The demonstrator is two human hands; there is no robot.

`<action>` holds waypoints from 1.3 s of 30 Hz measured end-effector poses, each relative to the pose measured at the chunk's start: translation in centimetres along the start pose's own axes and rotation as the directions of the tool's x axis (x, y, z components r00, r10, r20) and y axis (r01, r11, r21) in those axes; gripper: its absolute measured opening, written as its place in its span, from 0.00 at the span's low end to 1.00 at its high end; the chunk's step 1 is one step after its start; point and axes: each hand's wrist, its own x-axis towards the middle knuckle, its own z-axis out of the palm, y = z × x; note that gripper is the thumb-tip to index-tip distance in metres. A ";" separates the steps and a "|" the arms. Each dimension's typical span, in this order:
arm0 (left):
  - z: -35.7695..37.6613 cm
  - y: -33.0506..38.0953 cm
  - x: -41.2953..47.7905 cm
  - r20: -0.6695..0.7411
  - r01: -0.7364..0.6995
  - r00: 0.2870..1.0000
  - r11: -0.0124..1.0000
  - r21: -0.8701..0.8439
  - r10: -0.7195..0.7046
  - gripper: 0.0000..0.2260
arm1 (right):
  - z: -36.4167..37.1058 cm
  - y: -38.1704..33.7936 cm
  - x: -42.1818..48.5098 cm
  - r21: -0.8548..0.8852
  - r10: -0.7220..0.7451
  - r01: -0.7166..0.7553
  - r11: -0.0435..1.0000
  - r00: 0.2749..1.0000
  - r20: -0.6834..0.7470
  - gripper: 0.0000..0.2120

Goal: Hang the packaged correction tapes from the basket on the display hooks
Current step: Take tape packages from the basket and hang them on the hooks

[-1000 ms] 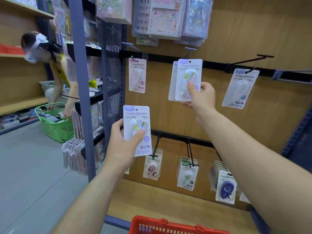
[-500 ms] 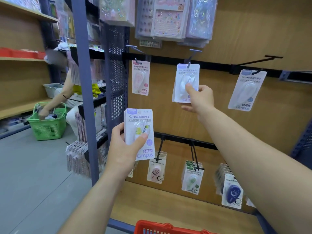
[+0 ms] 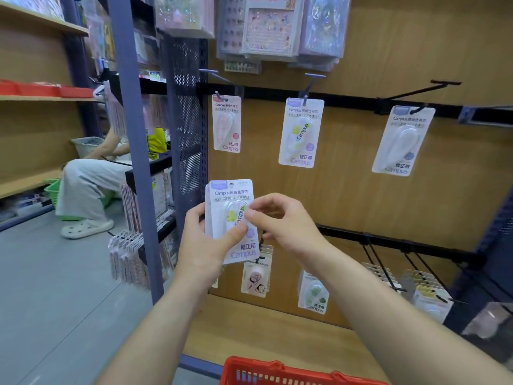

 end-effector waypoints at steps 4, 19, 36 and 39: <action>0.4 0.1 -0.3 0.007 0.006 1.000 0.999 0.052 -0.006 0.39 | -0.1 0.5 -0.1 0.092 0.123 -0.123 0.988 0.992 0.002 0.17; -1.1 1.0 0.9 -0.089 -0.006 0.996 0.996 -0.089 -0.002 0.15 | -4.5 -2.2 5.8 0.194 -0.024 0.109 0.975 0.918 -0.396 0.04; -0.9 0.2 1.3 -0.079 -0.026 0.997 1.000 0.001 0.026 0.15 | -7.1 -2.7 10.3 0.058 -0.017 0.057 0.997 0.845 -0.535 0.10; -0.8 0.0 1.4 -0.073 -0.025 0.997 1.000 0.014 0.026 0.16 | -7.1 -2.7 10.4 0.013 -0.061 0.080 0.997 0.844 -0.533 0.08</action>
